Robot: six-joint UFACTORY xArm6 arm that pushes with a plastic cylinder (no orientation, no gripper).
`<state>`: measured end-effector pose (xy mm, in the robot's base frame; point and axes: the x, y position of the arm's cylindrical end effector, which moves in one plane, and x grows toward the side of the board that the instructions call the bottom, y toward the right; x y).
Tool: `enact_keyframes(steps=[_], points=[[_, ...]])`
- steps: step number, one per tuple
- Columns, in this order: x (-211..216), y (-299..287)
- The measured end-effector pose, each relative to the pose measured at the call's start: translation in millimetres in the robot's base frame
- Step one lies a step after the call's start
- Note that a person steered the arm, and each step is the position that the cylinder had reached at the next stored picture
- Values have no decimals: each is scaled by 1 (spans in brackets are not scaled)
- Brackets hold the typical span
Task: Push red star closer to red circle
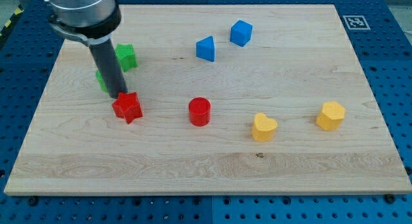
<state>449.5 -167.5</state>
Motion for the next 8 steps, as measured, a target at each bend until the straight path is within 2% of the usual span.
enact_keyframes(steps=[2, 7, 8], points=[[44, 1], [58, 58], [80, 73]])
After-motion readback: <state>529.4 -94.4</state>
